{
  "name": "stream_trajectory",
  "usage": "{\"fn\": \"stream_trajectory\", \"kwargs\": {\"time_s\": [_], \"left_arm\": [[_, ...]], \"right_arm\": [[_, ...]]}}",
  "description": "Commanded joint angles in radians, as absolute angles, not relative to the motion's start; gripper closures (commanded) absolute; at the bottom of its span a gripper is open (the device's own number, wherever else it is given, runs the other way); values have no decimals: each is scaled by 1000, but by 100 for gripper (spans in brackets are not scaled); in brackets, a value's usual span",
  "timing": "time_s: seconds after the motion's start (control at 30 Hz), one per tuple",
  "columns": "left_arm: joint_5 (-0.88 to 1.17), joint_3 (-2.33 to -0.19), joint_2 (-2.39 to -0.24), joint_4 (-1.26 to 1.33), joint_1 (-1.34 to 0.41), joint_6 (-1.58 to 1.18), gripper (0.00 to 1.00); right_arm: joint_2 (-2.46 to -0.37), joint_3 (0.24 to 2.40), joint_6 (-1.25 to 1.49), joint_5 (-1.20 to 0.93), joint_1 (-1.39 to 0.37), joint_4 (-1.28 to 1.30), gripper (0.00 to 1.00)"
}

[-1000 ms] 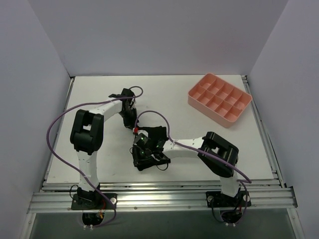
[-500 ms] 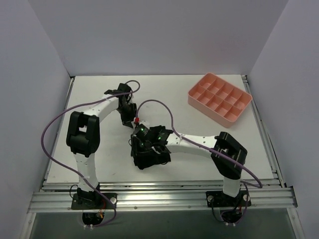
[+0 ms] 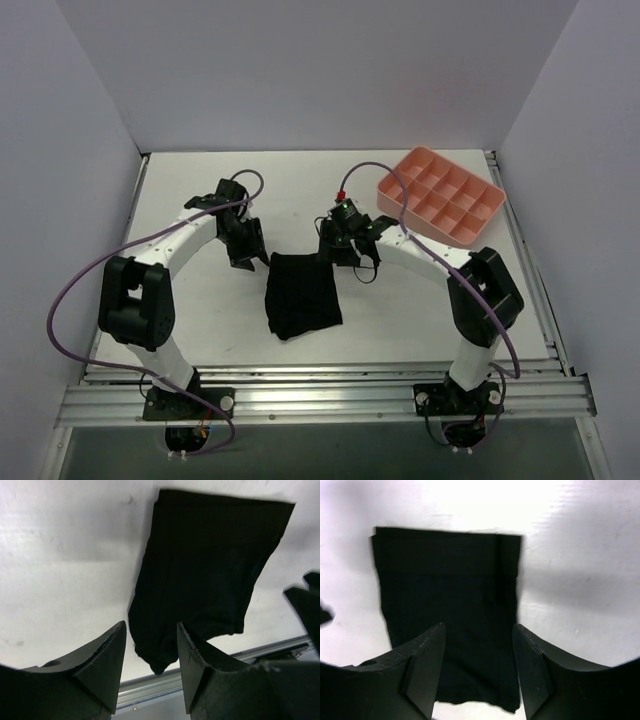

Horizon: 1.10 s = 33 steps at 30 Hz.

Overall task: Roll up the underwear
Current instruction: Fold the underwear

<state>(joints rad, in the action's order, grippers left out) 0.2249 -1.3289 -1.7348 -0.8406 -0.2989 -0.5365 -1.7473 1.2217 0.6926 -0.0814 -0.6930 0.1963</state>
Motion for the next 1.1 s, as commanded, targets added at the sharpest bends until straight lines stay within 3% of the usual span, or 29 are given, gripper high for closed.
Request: {"fn": "stream_trajectory", "kwargs": {"time_s": [0.0,0.23,0.43,0.53,0.67,0.83,1.07], "left_arm": [[250,-1241,-1649,-778,-308,-575,47],[247,-1152,-1637,-747,-324,-600,47],[233,-1144,-1611,-744,-354,-612,47],[212,-1129,-1621,-738,-377,-618,47],[219,-1117,-1644,-703,-385,-626,47],[199,-1271,-1675,-733,-406,-577,47],[108,-1257,-1577,-674,-678,-587,48]], "right_arm": [[-1819,1294,611,-135,-661,235,47],[-1971,1399,565,-170,-624,241,42],[-2026,1404,574,-163,-601,230,44],[-2023,1367,595,-149,-595,213,50],[-1967,1276,637,-123,-586,173,77],[-1841,1129,686,-92,-581,143,100],[-1657,948,817,-34,-586,207,100]]}}
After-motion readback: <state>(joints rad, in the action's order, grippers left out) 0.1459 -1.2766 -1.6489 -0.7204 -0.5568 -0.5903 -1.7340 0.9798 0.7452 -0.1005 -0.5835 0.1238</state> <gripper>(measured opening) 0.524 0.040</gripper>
